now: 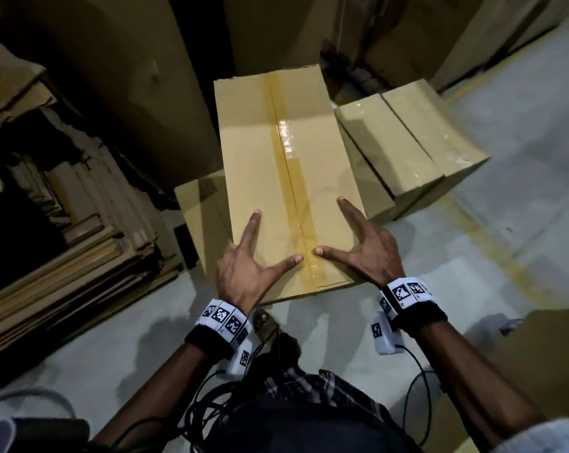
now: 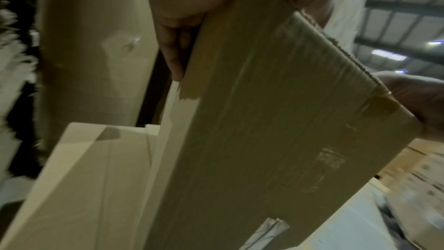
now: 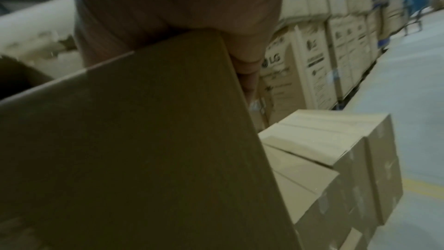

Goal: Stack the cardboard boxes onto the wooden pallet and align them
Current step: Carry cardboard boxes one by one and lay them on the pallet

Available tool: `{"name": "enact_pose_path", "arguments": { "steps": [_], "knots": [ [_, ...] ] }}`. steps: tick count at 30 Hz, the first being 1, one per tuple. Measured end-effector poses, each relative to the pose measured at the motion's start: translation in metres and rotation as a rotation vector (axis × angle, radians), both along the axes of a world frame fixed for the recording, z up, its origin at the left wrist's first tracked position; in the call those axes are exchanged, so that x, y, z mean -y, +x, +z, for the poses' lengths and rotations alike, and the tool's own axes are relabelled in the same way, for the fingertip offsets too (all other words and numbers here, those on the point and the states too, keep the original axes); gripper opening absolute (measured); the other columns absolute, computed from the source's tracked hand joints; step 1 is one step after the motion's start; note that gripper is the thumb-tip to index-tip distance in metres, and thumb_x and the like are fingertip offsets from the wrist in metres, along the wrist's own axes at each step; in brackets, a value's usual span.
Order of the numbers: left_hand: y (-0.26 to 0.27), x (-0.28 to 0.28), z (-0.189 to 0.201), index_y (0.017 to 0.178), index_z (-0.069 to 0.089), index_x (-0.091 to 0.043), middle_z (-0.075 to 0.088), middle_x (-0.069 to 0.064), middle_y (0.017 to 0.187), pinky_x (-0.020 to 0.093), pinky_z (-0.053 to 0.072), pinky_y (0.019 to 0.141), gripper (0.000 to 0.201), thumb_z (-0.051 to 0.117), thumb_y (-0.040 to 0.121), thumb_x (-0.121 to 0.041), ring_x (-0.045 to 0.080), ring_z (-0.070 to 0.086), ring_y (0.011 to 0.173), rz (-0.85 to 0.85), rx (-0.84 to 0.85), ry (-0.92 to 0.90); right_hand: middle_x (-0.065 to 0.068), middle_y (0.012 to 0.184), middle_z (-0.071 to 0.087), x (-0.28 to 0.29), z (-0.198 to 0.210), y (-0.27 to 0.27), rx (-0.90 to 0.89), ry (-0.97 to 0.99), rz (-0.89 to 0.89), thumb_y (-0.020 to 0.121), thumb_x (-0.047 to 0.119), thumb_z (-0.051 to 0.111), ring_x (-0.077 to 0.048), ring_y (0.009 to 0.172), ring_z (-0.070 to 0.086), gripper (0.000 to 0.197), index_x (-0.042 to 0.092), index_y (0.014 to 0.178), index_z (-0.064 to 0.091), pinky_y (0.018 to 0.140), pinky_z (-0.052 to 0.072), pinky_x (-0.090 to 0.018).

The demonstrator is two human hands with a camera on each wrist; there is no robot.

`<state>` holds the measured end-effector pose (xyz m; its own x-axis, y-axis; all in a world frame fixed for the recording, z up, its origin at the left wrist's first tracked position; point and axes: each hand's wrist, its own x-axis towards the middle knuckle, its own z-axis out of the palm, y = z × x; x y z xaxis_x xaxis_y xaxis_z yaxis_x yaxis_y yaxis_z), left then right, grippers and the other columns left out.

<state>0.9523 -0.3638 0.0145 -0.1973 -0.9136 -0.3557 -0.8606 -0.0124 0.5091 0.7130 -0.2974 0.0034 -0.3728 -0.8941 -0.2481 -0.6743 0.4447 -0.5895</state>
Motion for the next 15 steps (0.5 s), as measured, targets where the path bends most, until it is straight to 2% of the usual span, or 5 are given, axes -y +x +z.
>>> {"name": "enact_pose_path", "arguments": {
  "steps": [5, 8, 13, 15],
  "knots": [
    [-0.019, -0.063, 0.028, 0.149, -0.011, -0.071, 0.051, 0.033, 0.141, 0.063, 0.048, 0.104, 0.114, 0.052, 0.059, -0.103, 0.051, 0.049, 0.133, -0.092, -0.001, -0.048, -0.005, 0.146, 0.06, -0.085, 0.025, -0.008, -0.047, -0.103, -0.114, 0.06, 0.091, 0.068, -0.033, 0.133, 0.055, 0.113, 0.059, 0.156, 0.017, 0.111, 0.044, -0.045],
    [-0.025, -0.111, 0.045, 0.153, -0.001, -0.067, 0.049, 0.029, 0.143, 0.057, 0.044, 0.108, 0.114, 0.06, 0.061, -0.097, 0.05, 0.048, 0.134, -0.135, -0.043, -0.084, -0.007, 0.138, 0.064, -0.143, 0.034, -0.009, -0.074, -0.136, -0.171, 0.057, 0.092, 0.068, -0.031, 0.129, 0.059, 0.115, 0.06, 0.155, 0.018, 0.105, 0.048, -0.041],
    [-0.024, -0.202, 0.052, 0.153, 0.004, -0.067, 0.053, 0.03, 0.139, 0.06, 0.043, 0.11, 0.113, 0.063, 0.06, -0.095, 0.05, 0.047, 0.136, -0.167, -0.091, -0.133, -0.006, 0.131, 0.067, -0.247, 0.047, 0.0, -0.095, -0.191, -0.222, 0.058, 0.09, 0.071, -0.029, 0.122, 0.063, 0.115, 0.056, 0.157, 0.022, 0.1, 0.052, -0.041],
    [-0.019, -0.232, 0.053, 0.153, 0.005, -0.067, 0.05, 0.032, 0.143, 0.063, 0.039, 0.113, 0.113, 0.066, 0.061, -0.093, 0.05, 0.041, 0.14, -0.174, -0.097, -0.117, -0.007, 0.131, 0.067, -0.282, 0.049, 0.008, -0.093, -0.188, -0.244, 0.057, 0.093, 0.069, -0.03, 0.121, 0.063, 0.116, 0.057, 0.156, 0.02, 0.1, 0.052, -0.042]
  ]
}}
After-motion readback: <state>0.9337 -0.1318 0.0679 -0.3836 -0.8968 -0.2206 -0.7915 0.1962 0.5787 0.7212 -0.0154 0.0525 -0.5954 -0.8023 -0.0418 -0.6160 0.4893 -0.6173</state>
